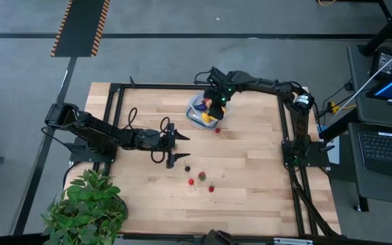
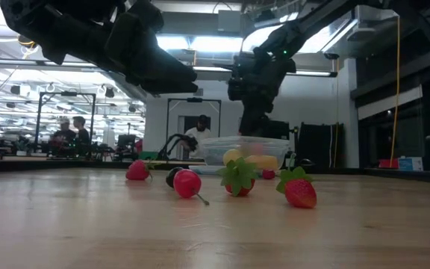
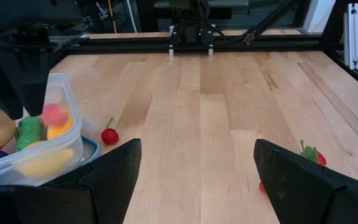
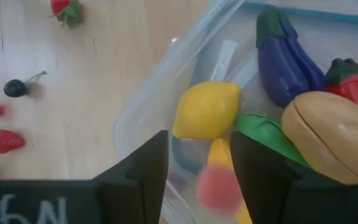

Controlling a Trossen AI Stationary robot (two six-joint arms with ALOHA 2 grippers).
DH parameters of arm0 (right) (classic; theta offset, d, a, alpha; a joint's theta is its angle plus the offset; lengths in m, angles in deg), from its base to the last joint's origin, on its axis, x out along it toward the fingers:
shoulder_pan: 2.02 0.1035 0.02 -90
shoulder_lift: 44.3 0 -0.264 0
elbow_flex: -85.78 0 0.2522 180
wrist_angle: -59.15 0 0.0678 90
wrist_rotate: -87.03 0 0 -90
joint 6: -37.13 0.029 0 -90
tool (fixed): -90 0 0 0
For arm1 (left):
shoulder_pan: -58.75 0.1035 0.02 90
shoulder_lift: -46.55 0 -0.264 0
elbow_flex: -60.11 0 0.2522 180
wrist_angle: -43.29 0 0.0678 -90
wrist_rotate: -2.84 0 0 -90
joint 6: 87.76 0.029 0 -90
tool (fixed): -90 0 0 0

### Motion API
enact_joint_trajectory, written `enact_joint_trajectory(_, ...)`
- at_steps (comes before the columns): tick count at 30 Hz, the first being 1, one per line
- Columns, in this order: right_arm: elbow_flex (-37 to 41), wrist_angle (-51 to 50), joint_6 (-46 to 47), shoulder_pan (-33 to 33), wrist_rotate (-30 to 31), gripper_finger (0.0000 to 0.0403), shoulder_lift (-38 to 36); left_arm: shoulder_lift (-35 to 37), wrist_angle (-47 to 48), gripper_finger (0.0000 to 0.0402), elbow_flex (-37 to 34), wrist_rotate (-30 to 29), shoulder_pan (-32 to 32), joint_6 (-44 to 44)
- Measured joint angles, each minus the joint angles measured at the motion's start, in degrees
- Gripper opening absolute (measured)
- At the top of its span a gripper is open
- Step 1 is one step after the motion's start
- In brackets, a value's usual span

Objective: Pick and placing Produce into tupperware
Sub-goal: Put the pink peach into the transparent container, then put the top red strawberry into the transparent container

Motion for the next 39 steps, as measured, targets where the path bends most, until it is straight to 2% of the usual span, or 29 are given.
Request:
enact_joint_trajectory(14, 0.0, 1.02, 1.2, -0.19, 0.14, 0.0181, -0.4, 0.0, 0.12, 0.0305, 0.0, 0.0, 0.0, 0.02)
enact_joint_trajectory(19, 1.9, 4.51, -0.08, -0.16, -1.92, 0.0181, -5.0, 0.0, 0.09, 0.0305, 0.0, -0.02, 0.02, 0.02)
enact_joint_trajectory(22, 6.73, 9.8, -0.04, -0.03, -4.93, 0.0181, -10.2, 0.01, 0.03, 0.0305, 0.0, -0.02, 0.02, 0.02)
enact_joint_trajectory(39, 46.37, 46.45, 8.01, 6.96, -5.14, 0.0181, -46.94, 0.0, 2.11, 0.0305, 0.0, -0.02, 0.06, -0.33)
